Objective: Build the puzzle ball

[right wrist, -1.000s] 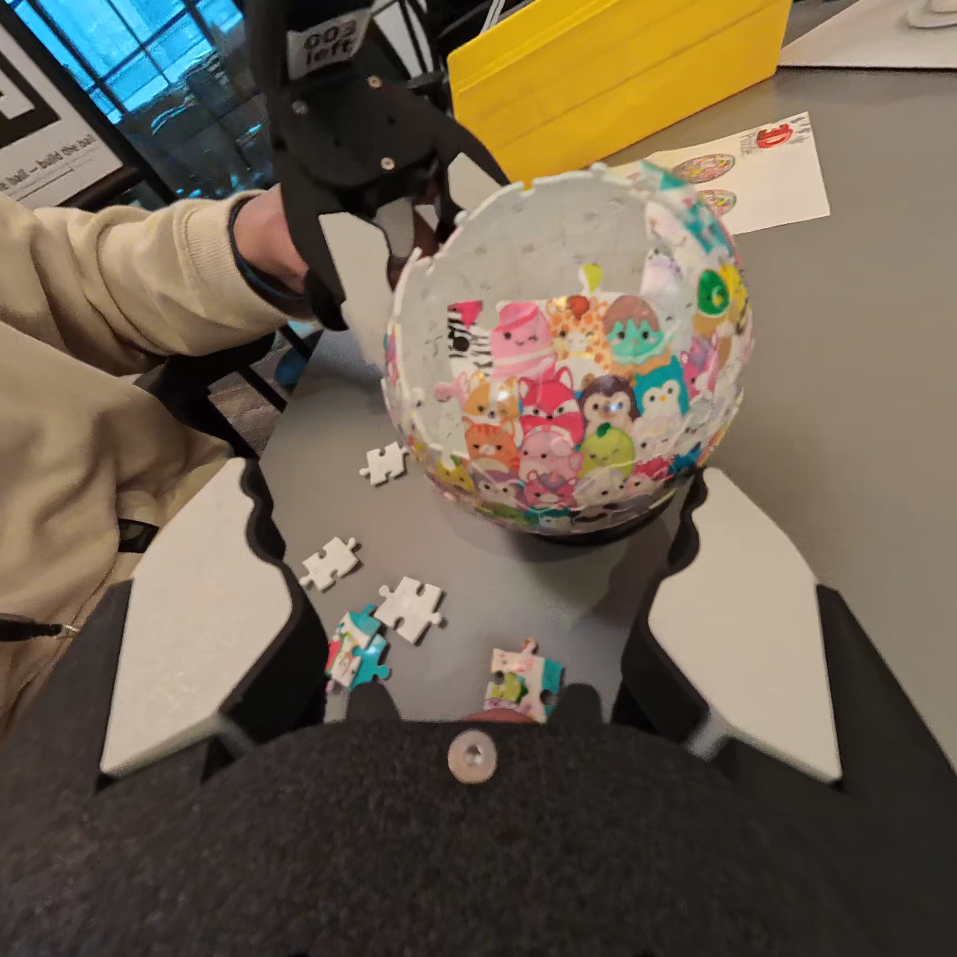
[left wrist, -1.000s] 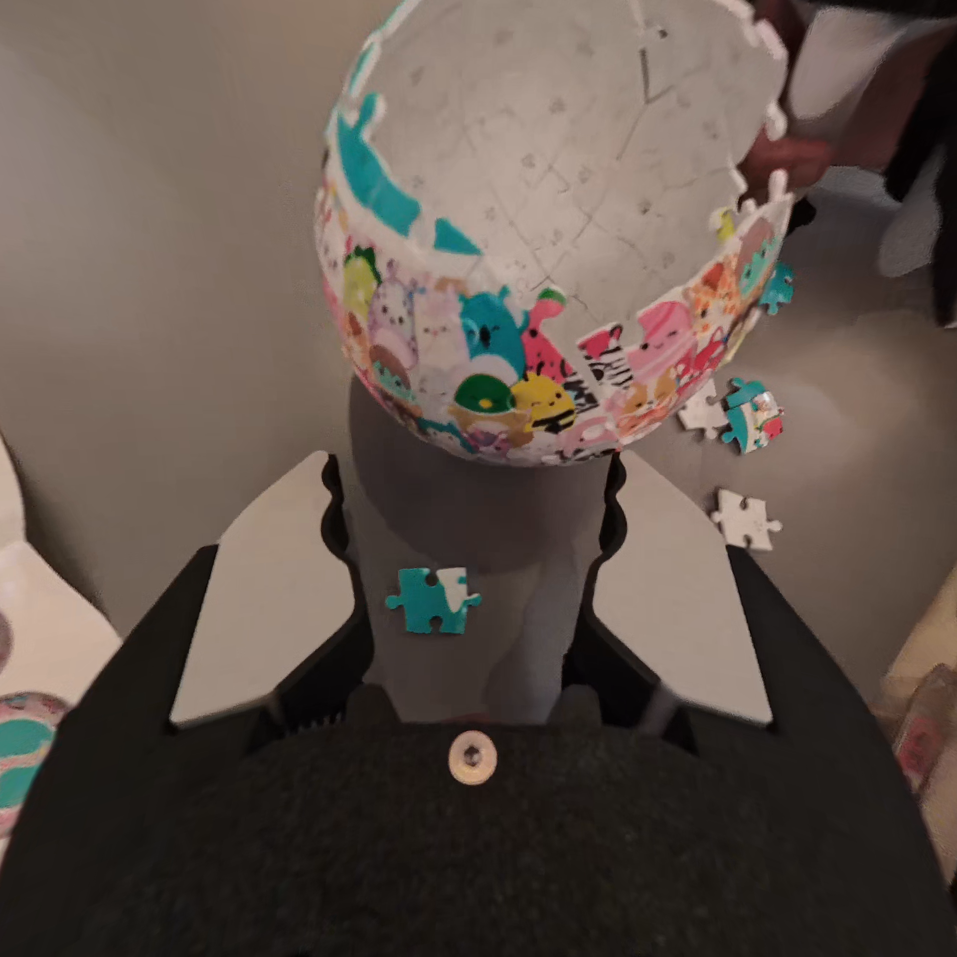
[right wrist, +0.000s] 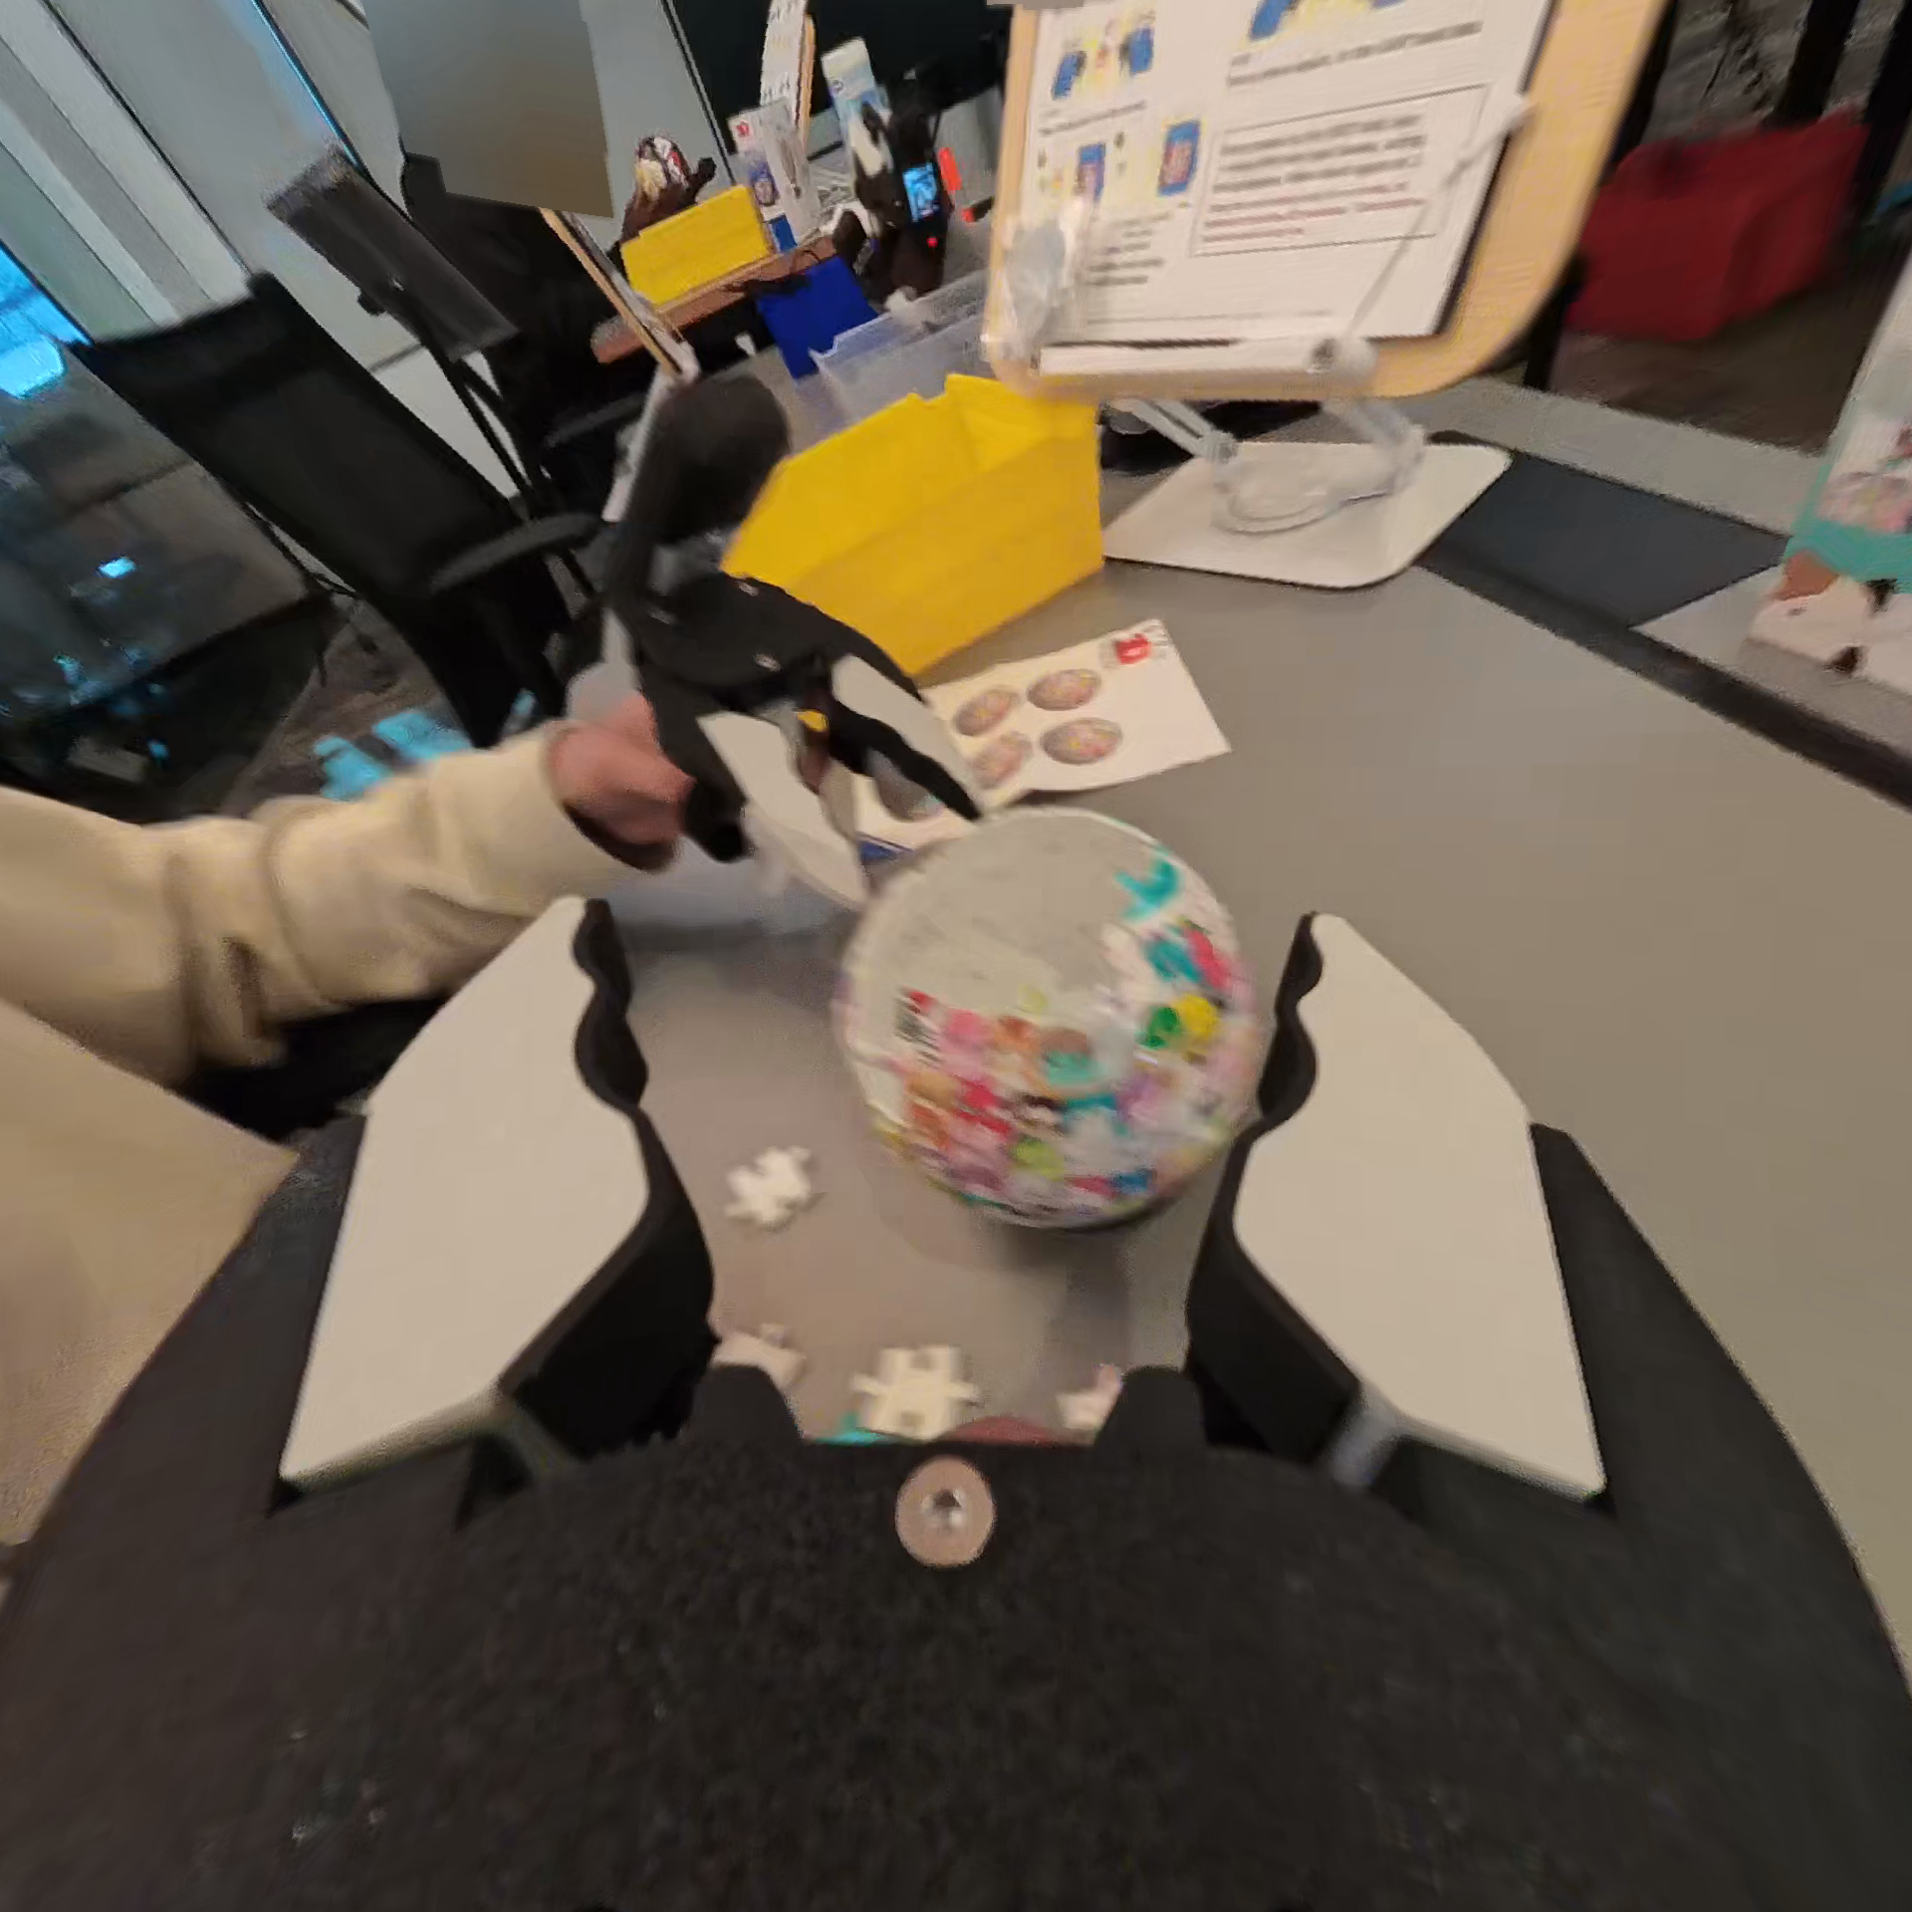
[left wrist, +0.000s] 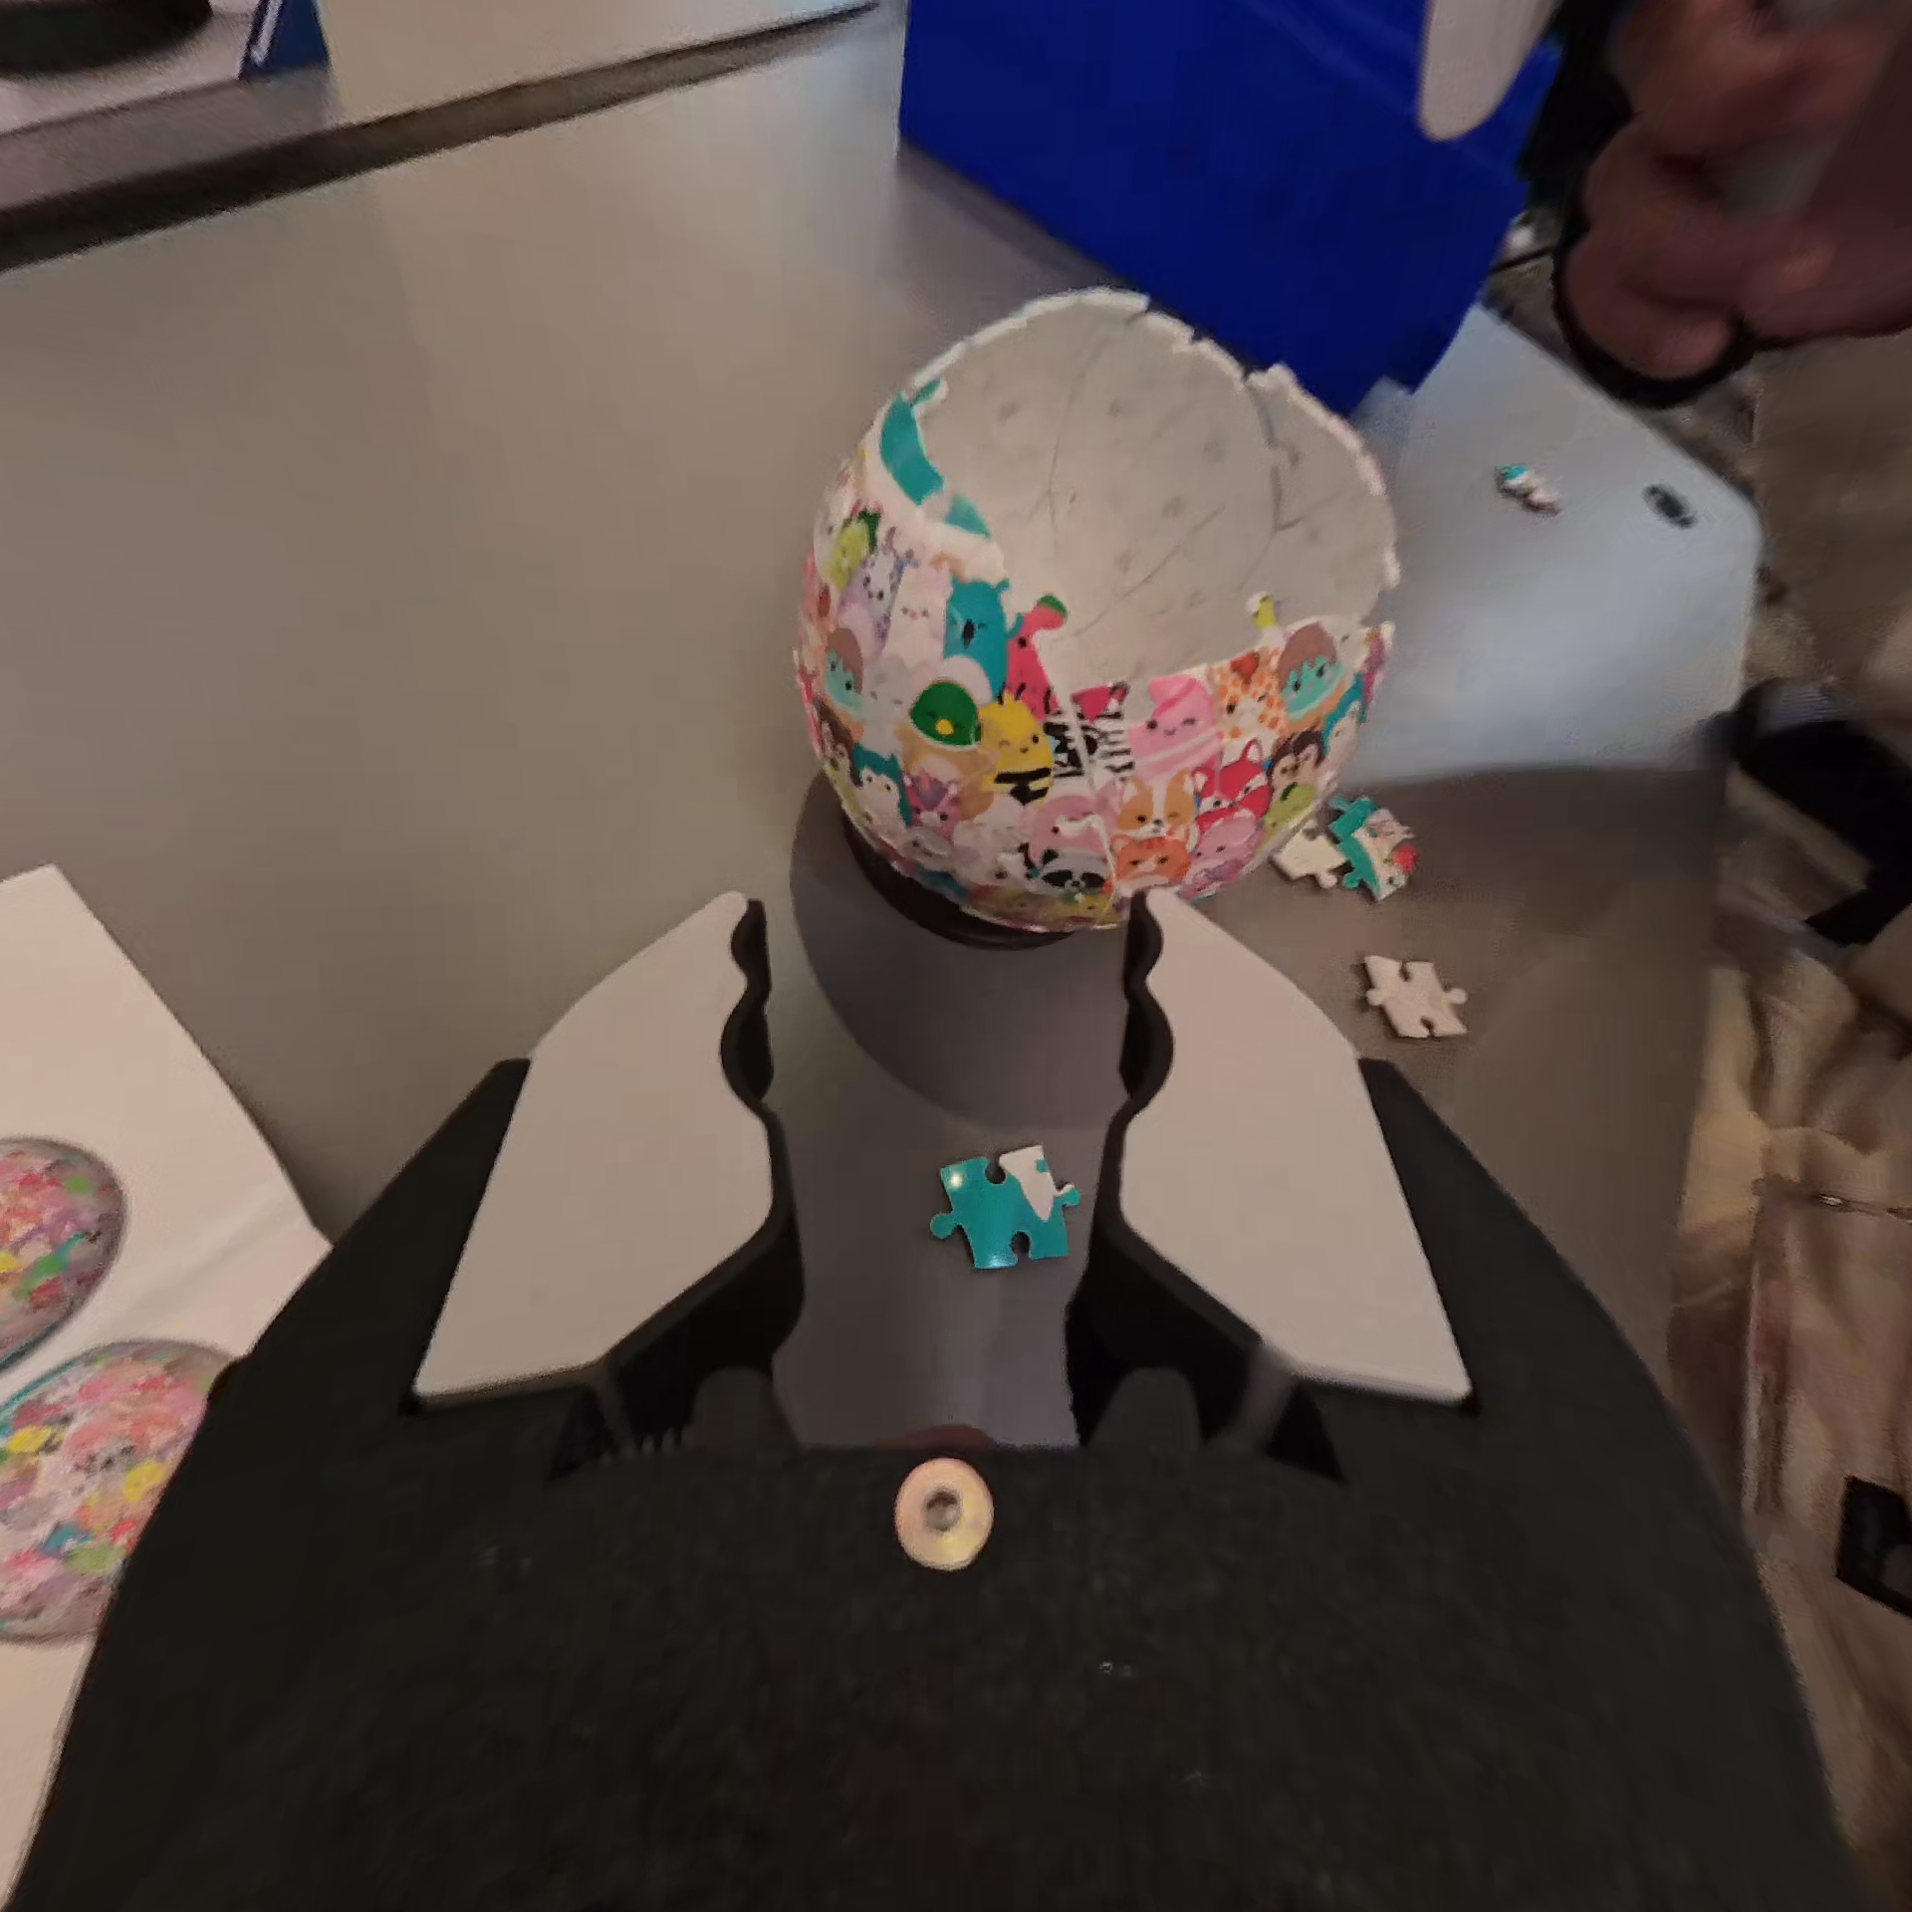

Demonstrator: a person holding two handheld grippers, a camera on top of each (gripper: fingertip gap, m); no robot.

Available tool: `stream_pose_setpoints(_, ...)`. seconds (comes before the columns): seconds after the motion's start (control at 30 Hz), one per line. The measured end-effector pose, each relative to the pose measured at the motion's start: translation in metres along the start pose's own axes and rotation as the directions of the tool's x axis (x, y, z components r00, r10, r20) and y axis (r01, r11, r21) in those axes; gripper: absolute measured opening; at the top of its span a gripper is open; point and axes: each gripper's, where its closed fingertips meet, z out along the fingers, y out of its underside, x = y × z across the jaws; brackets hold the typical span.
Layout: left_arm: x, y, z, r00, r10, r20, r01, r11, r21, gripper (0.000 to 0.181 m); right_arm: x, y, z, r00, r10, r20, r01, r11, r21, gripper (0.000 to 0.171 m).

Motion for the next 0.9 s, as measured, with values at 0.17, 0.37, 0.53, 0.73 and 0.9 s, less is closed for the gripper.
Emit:
stream_pose_setpoints(0.17,-0.006,-0.003,0.001,0.995,0.079,-0.058,-0.075,0.994,0.079,0.065,-0.073,-0.008,0.052,0.981,0.137,0.135,-0.092,0.951,-0.294,0.118)
stream_pose_setpoints(0.37,-0.004,-0.005,0.01,0.986,0.01,-0.169,0.018,0.986,0.164,0.066,-0.068,0.023,0.098,0.916,0.393,0.079,-0.239,0.692,-0.681,0.123)
stream_pose_setpoints(0.53,-0.012,-0.014,0.005,0.991,0.025,-0.133,0.002,0.98,0.201,0.066,-0.059,0.037,0.11,0.898,0.44,-0.013,-0.285,0.558,-0.78,0.128)
stream_pose_setpoints(0.73,-0.012,-0.005,0.014,0.991,0.071,-0.114,-0.055,0.989,0.137,0.069,-0.066,0.044,0.114,0.842,0.537,-0.039,-0.344,0.481,-0.806,0.129)
stream_pose_setpoints(0.9,-0.009,-0.003,0.021,0.989,0.074,-0.125,-0.058,0.99,0.128,0.072,-0.065,0.042,0.119,0.815,0.578,-0.048,-0.384,0.476,-0.791,0.128)
